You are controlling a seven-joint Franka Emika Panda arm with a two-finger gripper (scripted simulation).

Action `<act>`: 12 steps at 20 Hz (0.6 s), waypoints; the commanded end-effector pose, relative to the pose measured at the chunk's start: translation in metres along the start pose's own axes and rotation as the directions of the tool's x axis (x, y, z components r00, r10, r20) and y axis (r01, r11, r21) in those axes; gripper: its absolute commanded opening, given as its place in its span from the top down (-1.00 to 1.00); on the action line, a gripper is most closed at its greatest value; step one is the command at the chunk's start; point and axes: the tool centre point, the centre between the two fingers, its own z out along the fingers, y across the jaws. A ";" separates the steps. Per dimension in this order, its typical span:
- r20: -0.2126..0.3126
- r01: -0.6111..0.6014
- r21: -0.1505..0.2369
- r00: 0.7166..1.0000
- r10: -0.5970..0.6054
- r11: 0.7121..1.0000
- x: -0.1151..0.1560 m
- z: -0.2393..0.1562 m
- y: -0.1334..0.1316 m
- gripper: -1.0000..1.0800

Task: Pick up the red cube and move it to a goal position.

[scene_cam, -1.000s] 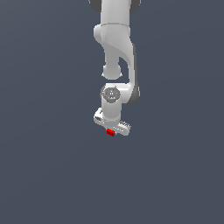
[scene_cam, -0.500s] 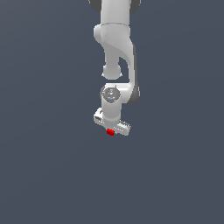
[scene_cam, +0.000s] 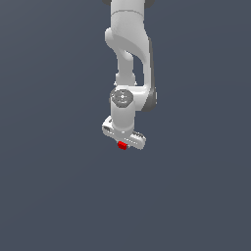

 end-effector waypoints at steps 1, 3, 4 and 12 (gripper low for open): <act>-0.001 0.000 0.001 1.000 0.000 1.000 0.005 -0.019 0.001 1.00; -0.001 -0.001 0.001 1.000 0.001 1.000 0.009 -0.037 0.003 1.00; -0.001 -0.001 0.001 1.000 0.001 1.000 0.012 -0.047 0.004 1.00; -0.001 -0.001 0.001 1.000 0.001 1.000 0.033 -0.133 0.010 1.00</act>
